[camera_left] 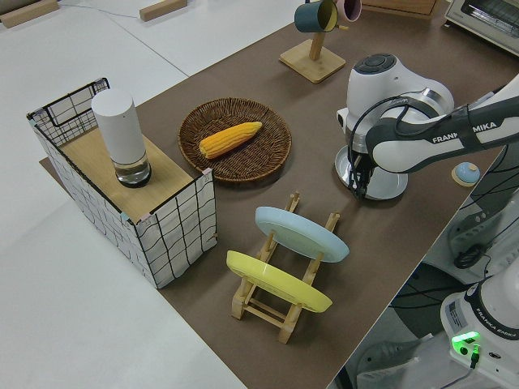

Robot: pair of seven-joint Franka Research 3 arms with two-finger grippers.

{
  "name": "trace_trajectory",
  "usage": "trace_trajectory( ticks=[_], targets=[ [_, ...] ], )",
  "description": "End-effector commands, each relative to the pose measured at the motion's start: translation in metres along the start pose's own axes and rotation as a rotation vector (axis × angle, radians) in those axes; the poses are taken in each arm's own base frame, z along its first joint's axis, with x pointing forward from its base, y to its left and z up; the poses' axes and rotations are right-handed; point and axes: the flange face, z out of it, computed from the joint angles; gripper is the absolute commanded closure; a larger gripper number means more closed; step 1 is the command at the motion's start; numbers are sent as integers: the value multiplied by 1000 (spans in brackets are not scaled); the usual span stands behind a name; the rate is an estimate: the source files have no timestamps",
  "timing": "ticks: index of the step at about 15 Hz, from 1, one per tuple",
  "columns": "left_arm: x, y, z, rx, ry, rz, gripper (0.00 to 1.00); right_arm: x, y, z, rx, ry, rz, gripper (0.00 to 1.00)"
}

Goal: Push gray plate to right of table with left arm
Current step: 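Press the left gripper against the gray plate's rim and start pushing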

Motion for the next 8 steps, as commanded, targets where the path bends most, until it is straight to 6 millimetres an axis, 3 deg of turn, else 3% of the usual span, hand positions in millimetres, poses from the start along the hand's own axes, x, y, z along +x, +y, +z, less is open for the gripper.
trace_trajectory(
  ticks=[1,4,8],
  targets=[
    [-3,-6,5,-5,17,-16,1000,-3,2,-1,0,-4,-11,5],
    [-3,-4,5,-8,19,-36,1000,-3,2,-1,0,-4,-11,5],
    [-7,21,10,-35,11,-72,1000,-3,2,-1,0,-4,-11,5]
  ],
)
